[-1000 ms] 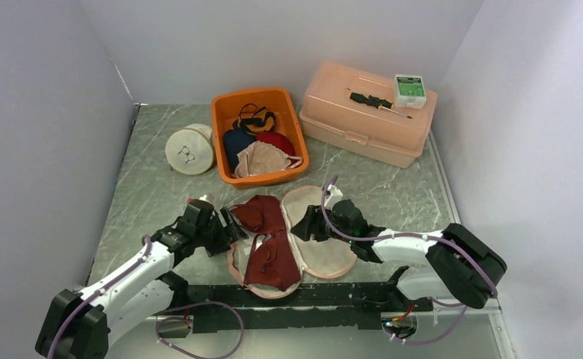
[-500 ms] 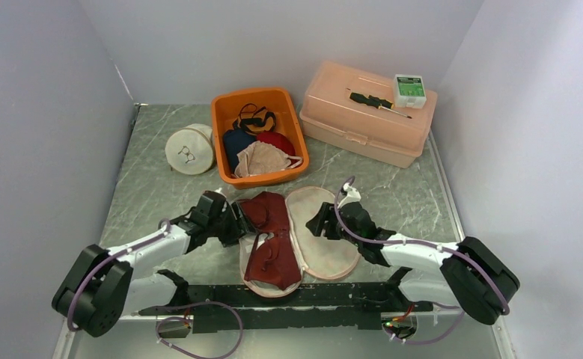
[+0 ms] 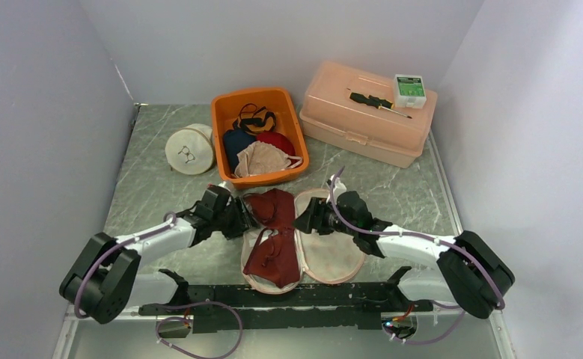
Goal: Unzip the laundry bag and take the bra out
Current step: Pick up the bra from the laundry bag.
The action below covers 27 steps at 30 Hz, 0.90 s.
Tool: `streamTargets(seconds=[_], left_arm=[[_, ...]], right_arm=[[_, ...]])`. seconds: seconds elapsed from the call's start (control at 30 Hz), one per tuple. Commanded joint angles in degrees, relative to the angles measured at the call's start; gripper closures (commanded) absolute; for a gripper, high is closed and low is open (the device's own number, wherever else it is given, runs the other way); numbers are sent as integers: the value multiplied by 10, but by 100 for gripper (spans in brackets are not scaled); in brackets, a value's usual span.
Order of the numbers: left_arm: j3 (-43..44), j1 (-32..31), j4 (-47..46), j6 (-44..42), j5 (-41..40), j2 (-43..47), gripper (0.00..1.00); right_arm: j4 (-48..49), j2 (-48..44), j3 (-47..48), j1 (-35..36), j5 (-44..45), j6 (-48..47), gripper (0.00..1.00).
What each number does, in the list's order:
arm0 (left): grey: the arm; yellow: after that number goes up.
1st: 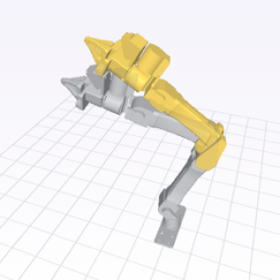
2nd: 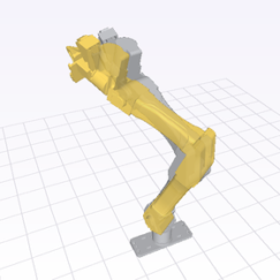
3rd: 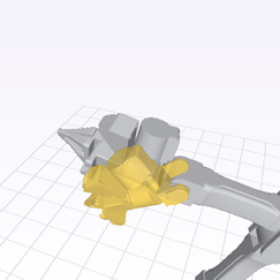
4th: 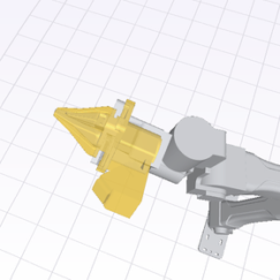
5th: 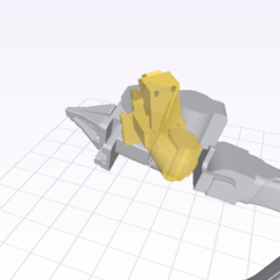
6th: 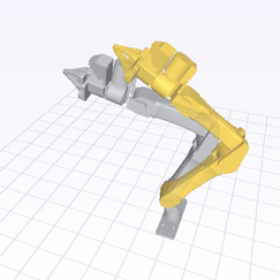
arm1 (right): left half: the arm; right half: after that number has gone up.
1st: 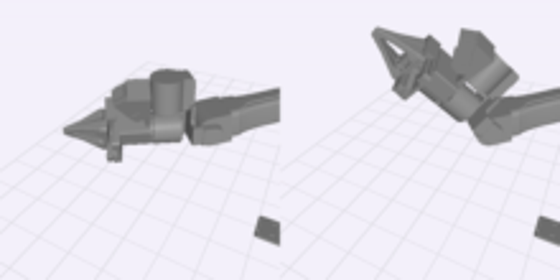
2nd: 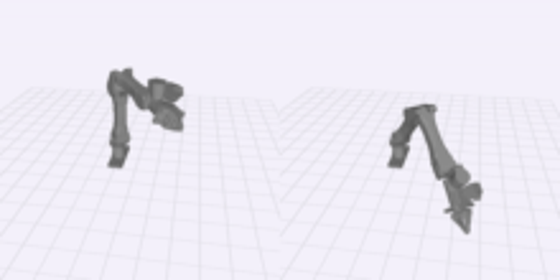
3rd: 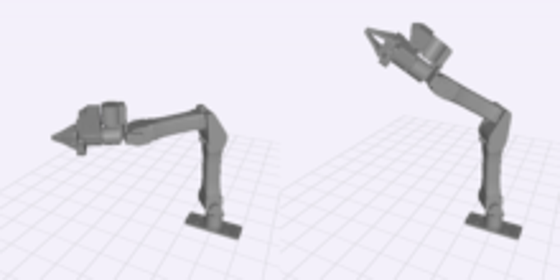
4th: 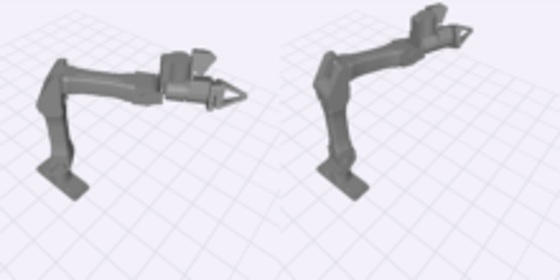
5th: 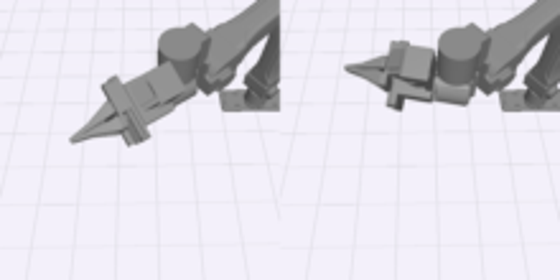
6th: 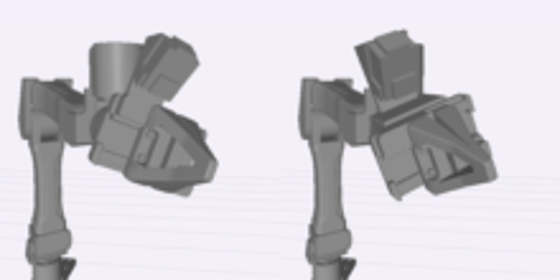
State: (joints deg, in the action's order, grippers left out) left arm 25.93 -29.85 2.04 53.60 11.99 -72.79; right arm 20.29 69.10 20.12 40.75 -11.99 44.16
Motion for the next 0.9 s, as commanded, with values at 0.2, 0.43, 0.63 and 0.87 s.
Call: streamTargets(seconds=[0.2,0.43,0.63,0.87], left_arm=[[-22,-1,109,-15,-59,99,41],[-33,-1,71,-10,-55,53,49],[-42,-2,70,5,-82,29,63],[-66,-2,55,17,-85,26,73]], right_arm=[[68,39,30,-2,-69,52,32],[94,46,13,0,-68,75,32],[78,48,23,12,-61,73,32],[71,91,39,21,-60,77,32]])
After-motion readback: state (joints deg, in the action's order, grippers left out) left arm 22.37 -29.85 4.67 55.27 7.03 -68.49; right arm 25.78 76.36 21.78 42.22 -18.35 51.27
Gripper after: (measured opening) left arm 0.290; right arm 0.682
